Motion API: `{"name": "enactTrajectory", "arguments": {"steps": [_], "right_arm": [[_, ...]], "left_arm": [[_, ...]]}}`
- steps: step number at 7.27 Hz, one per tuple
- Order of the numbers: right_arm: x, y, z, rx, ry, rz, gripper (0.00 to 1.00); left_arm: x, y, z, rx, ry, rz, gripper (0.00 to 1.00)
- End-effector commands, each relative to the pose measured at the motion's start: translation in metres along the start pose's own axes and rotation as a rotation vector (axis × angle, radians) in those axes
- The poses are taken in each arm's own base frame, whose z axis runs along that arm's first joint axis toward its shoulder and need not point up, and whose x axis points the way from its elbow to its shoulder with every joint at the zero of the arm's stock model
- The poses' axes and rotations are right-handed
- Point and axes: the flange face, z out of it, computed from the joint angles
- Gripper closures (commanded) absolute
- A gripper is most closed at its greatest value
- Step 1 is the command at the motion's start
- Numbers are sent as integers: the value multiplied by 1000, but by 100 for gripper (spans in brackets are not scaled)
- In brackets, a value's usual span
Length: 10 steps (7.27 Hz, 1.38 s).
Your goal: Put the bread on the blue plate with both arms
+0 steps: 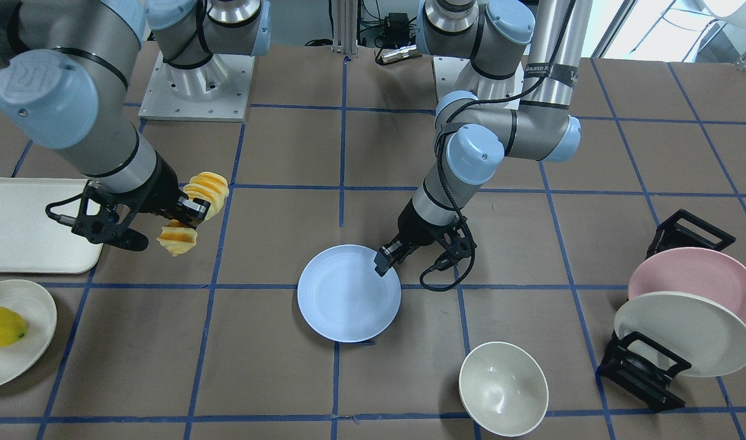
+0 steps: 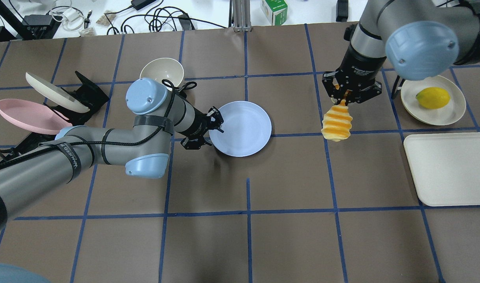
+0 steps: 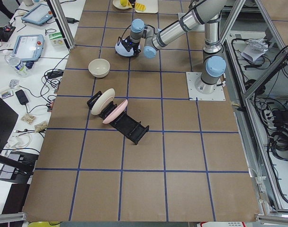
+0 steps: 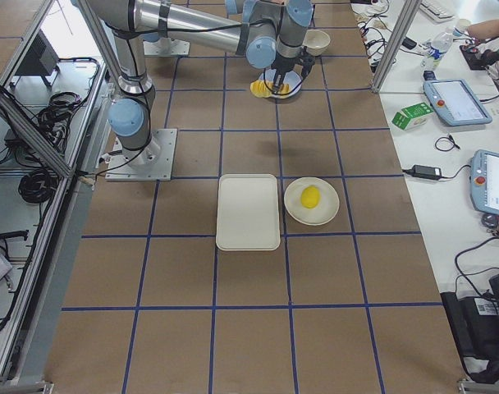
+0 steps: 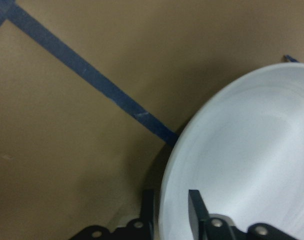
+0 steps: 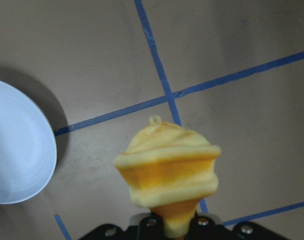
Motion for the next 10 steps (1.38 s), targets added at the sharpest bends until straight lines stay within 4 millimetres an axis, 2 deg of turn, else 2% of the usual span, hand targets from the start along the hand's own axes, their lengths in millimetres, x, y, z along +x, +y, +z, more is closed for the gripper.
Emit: {"name": "enactTrajectory", "arguments": {"steps": [1, 2, 3, 4, 5, 6, 8, 9, 10], "right_arm": [[-76, 17, 31, 60, -16, -7, 100], [-111, 22, 59, 65, -13, -56, 100], [-143, 25, 69, 89, -20, -117, 100], [-168, 26, 84, 81, -10, -149, 100], [-190, 28, 89, 85, -10, -185, 100], [-203, 22, 100, 75, -7, -198, 100], [-229, 12, 124, 72, -6, -224, 100], [-235, 3, 137, 92, -18, -238, 89], [-238, 2, 151, 84, -13, -239, 61]], "left_arm": [[54, -41, -80, 115, 77, 127, 0], [63, -55, -114, 108, -29, 239, 0], [63, -58, -153, 84, -140, 309, 0], [59, -57, -194, 43, -229, 376, 0], [55, -45, -236, 15, -303, 422, 0], [46, -26, -267, -48, -366, 437, 0], [44, -11, -297, -28, -362, 442, 0], [40, -6, -305, -15, -358, 441, 0], [41, -3, -313, -1, -348, 445, 0]]}}
